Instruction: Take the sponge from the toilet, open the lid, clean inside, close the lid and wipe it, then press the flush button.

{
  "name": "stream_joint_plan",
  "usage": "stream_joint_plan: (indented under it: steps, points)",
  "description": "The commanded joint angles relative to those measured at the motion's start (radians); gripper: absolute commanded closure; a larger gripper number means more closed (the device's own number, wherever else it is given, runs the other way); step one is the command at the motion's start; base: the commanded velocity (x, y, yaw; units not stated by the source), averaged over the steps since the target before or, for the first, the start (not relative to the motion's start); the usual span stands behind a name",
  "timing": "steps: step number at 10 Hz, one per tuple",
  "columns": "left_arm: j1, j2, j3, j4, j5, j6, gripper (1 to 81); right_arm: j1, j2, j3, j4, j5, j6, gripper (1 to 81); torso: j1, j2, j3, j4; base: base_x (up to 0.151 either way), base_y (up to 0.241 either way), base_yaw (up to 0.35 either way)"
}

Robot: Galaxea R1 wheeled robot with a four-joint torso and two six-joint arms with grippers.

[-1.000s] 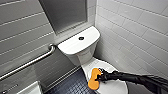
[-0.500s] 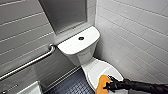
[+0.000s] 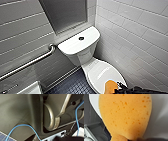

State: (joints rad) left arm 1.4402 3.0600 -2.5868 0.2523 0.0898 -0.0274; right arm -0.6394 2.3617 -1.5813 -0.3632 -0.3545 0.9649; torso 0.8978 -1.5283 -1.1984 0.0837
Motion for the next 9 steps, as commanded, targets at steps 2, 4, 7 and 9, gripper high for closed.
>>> stream_joint_plan:
  steps: [2, 4, 7, 9]
  points:
    - [0.026, 0.004, 0.005, 0.007, 0.09, 0.003, 1.0, -0.11, -0.198, 0.069, -0.026, 0.109, 0.015, 81.1, 0.0, 0.0, 0.0, 0.0, 0.0, 0.0, 0.0]
    - [0.027, 0.004, 0.005, 0.007, 0.09, 0.003, 1.0, -0.216, -0.289, 0.067, -0.026, 0.223, 0.014, 81.1, 0.0, 0.0, 0.0, 0.0, 0.0, 0.0, 0.0]
    - [0.026, -0.003, 0.007, 0.022, 0.1, 0.004, 1.0, -0.417, -0.368, 0.032, -0.026, 0.365, 0.006, 81.1, 0.0, 0.0, 0.0, 0.0, 0.0, 0.0, 0.0]
    - [0.029, -0.016, 0.016, 0.036, 0.097, 0.004, 1.0, -0.581, -0.327, -0.066, -0.04, 0.448, -0.008, 81.1, 0.0, 0.0, 0.0, 0.0, 0.0, 0.0, 0.0]
